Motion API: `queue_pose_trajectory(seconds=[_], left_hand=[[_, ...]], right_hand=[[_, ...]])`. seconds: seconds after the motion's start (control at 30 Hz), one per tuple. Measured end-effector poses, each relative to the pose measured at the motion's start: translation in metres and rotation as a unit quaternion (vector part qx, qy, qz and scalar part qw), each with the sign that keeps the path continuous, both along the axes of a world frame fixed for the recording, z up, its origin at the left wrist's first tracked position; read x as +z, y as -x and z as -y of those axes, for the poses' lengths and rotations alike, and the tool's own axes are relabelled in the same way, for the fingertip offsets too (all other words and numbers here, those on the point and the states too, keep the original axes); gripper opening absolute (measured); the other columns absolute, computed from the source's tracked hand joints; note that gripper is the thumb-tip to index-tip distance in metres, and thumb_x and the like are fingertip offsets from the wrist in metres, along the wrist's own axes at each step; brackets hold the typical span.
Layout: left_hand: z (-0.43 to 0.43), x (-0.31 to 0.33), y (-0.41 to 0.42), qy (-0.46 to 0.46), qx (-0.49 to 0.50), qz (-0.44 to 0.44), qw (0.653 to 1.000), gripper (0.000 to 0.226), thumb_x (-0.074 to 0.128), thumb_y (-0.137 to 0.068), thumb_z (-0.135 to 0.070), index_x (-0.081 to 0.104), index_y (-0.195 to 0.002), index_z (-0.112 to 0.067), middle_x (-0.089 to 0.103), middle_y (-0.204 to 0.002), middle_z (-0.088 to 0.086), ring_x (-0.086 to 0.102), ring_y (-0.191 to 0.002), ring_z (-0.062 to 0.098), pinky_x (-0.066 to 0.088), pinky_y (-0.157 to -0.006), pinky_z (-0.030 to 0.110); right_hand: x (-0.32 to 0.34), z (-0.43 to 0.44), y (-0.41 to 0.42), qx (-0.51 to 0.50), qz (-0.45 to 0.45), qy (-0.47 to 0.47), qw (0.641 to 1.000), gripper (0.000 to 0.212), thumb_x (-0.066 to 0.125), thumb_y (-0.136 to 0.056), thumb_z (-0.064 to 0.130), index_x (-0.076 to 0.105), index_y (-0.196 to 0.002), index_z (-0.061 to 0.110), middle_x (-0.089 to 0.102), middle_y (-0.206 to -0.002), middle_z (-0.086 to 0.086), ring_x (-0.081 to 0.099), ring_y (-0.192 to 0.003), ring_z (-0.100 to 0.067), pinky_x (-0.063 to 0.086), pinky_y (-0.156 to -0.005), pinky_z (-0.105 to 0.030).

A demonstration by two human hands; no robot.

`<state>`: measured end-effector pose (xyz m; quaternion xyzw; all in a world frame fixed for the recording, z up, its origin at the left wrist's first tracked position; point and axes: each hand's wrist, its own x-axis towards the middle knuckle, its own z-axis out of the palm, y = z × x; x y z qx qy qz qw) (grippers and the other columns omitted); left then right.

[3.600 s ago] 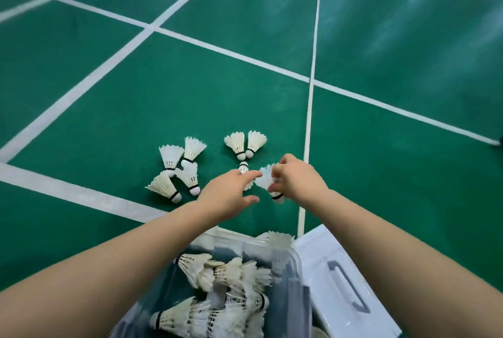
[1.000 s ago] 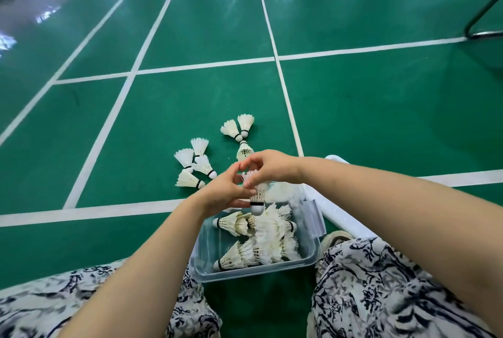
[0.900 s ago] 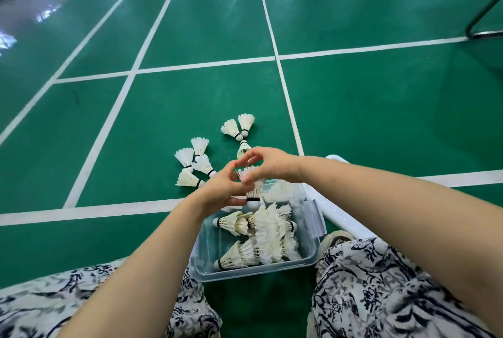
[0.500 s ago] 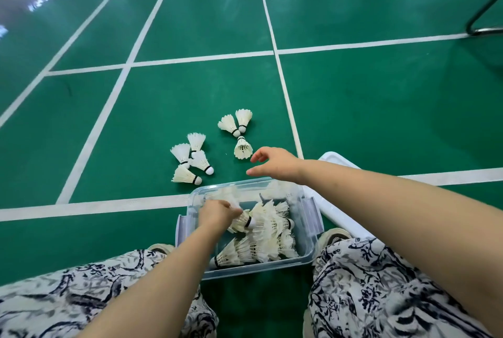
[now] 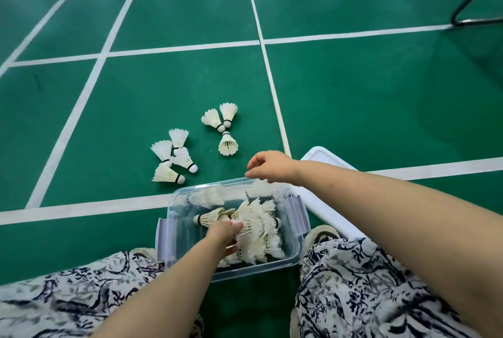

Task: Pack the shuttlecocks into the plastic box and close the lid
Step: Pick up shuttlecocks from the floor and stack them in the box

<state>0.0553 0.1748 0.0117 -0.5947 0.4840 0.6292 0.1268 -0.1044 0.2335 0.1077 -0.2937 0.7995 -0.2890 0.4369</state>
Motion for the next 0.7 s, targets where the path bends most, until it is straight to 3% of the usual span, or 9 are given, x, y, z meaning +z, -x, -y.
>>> queue_pose_trajectory(seconds=[0.1,0.2,0.27,0.37,0.43,0.6,0.7], left_hand=[[0.005,0.004,-0.001,-0.011,-0.012,0.004,1.000,0.011,0.063,-0.089,-0.018,0.056,-0.092,-0.010,0.052,-0.071,0.003,0.049,-0.064,0.015,0.043,-0.057,0.026],[0.013,0.005,0.003,0.055,-0.089,0.023,0.994,0.040,0.062,-0.087,-0.038,0.061,-0.110,-0.005,0.059,-0.089,0.006,0.056,-0.083,0.020,0.050,-0.075,0.031],[0.022,0.012,0.002,0.187,-0.226,0.075,0.953,0.050,0.054,-0.088,-0.050,0.063,-0.113,-0.008,0.065,-0.104,0.008,0.060,-0.094,0.023,0.049,-0.084,0.031],[0.039,0.030,0.001,0.319,-0.310,0.074,0.893,0.046,0.045,-0.092,-0.048,0.066,-0.103,-0.009,0.066,-0.093,0.007,0.055,-0.083,0.021,0.042,-0.071,0.027],[0.050,0.046,0.001,0.362,-0.297,0.042,0.883,0.042,0.045,-0.094,-0.044,0.067,-0.096,-0.009,0.068,-0.090,0.007,0.057,-0.082,0.022,0.042,-0.070,0.029],[0.086,0.082,-0.001,0.463,-0.210,-0.043,0.860,0.043,0.044,-0.095,-0.037,0.067,-0.082,-0.003,0.069,-0.081,0.015,0.060,-0.077,0.028,0.040,-0.065,0.033],[0.112,0.093,-0.003,0.477,-0.167,-0.049,0.861,0.043,0.043,-0.095,-0.035,0.064,-0.079,-0.001,0.066,-0.074,0.014,0.061,-0.077,0.031,0.041,-0.063,0.032]], right_hand=[[0.000,0.000,0.002,0.005,-0.002,-0.008,1.000,0.018,0.063,-0.086,0.024,0.060,-0.101,0.014,0.059,-0.097,-0.004,0.053,-0.082,-0.017,0.047,-0.070,-0.027],[0.001,0.001,0.004,0.015,-0.017,-0.017,1.000,0.025,0.062,-0.087,0.024,0.061,-0.107,0.009,0.059,-0.096,-0.004,0.053,-0.082,-0.018,0.046,-0.068,-0.027],[0.003,0.004,0.004,0.022,-0.032,-0.023,0.999,0.025,0.061,-0.087,0.024,0.062,-0.107,0.009,0.059,-0.094,-0.004,0.053,-0.083,-0.019,0.047,-0.070,-0.029],[0.006,0.011,0.002,0.028,-0.055,-0.026,0.998,0.020,0.060,-0.087,0.024,0.062,-0.103,0.012,0.058,-0.086,0.000,0.053,-0.083,-0.018,0.046,-0.072,-0.029],[0.008,0.019,0.001,0.040,-0.079,-0.028,0.996,0.022,0.059,-0.087,0.024,0.063,-0.105,0.012,0.058,-0.084,0.003,0.052,-0.084,-0.017,0.043,-0.073,-0.028],[0.014,0.043,-0.002,0.086,-0.168,-0.057,0.980,0.026,0.056,-0.089,0.023,0.064,-0.110,0.010,0.064,-0.108,-0.008,0.056,-0.095,-0.022,0.043,-0.081,-0.027],[0.009,0.058,-0.001,0.089,-0.200,-0.079,0.973,0.030,0.055,-0.089,0.025,0.058,-0.116,0.012,0.062,-0.108,-0.008,0.052,-0.086,-0.022,0.039,-0.073,-0.025]])
